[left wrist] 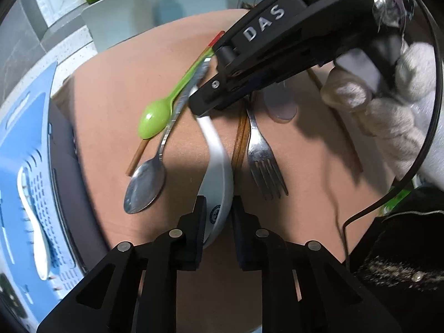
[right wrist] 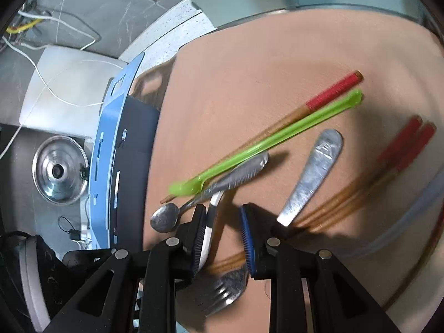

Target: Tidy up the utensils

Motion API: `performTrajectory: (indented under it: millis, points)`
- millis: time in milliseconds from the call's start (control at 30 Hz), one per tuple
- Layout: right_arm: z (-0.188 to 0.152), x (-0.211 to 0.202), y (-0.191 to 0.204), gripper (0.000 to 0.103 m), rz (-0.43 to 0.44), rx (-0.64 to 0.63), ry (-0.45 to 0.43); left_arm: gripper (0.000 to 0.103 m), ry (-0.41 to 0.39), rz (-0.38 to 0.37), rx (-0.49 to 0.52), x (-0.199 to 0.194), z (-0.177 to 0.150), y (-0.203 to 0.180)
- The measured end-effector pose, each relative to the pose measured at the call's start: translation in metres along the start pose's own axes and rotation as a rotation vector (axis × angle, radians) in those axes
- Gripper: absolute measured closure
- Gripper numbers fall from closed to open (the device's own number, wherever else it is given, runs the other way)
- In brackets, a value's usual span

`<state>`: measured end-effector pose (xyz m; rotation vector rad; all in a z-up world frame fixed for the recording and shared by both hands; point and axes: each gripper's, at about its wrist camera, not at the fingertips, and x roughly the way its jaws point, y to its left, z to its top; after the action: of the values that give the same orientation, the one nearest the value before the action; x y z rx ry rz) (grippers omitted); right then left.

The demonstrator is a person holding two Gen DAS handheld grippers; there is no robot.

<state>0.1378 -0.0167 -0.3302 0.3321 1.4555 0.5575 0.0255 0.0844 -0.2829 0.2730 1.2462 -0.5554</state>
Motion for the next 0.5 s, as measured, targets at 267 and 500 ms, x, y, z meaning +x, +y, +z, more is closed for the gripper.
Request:
performTrajectory:
  millis: [267, 500]
  points:
    - [0.004, 0.013, 0.018, 0.079, -0.034, -0.044, 0.032, 0.091, -0.03, -0.094, -0.054, -0.005, -0.01, 0.002]
    - [0.014, 0.02, 0.031, 0.076, -0.075, -0.073, 0.042, 0.092, -0.037, -0.112, -0.06, -0.008, -0.022, -0.001]
